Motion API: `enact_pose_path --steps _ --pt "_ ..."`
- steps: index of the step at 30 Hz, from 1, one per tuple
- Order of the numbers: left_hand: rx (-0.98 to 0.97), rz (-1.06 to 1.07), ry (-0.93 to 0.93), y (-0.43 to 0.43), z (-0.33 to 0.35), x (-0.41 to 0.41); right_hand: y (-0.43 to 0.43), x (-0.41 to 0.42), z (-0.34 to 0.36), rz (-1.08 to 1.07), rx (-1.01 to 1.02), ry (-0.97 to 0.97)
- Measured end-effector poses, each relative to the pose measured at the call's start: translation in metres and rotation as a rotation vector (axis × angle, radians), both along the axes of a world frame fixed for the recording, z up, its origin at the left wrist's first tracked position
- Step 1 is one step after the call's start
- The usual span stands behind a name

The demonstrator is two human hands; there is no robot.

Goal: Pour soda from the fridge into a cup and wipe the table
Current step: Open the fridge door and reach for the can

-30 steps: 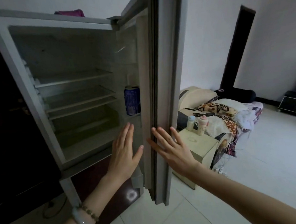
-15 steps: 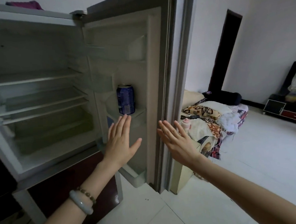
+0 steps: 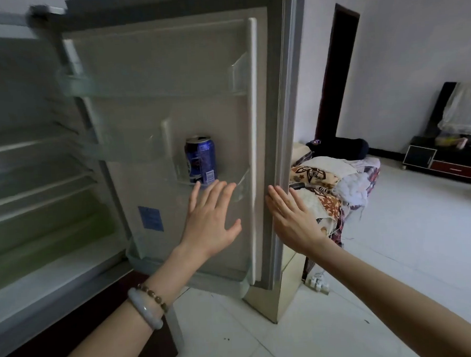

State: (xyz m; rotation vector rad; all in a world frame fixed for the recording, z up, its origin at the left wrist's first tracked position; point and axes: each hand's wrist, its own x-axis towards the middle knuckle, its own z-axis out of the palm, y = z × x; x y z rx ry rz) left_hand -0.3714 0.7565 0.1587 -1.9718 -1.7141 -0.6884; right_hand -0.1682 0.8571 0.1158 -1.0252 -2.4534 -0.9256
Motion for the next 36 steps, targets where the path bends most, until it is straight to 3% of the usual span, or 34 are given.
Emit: enact_pose_path --steps 7,15,29,36 --pt "0.097 -0.037 0.002 0.073 0.008 0.013 0.080 0.004 0.000 -0.034 -0.009 -0.038" --pt "0.052 0.003 0.113 0.129 0.014 0.019 0.149 -0.001 0.003 -0.021 -0.021 -0.030" --pt "-0.053 0.201 0.137 0.184 0.011 0.037 0.237 -0.003 0.005 0.154 -0.123 -0.032" --pt "-0.052 0.253 0.111 0.185 0.004 0.043 0.250 0.003 0.000 0.292 -0.023 -0.017"
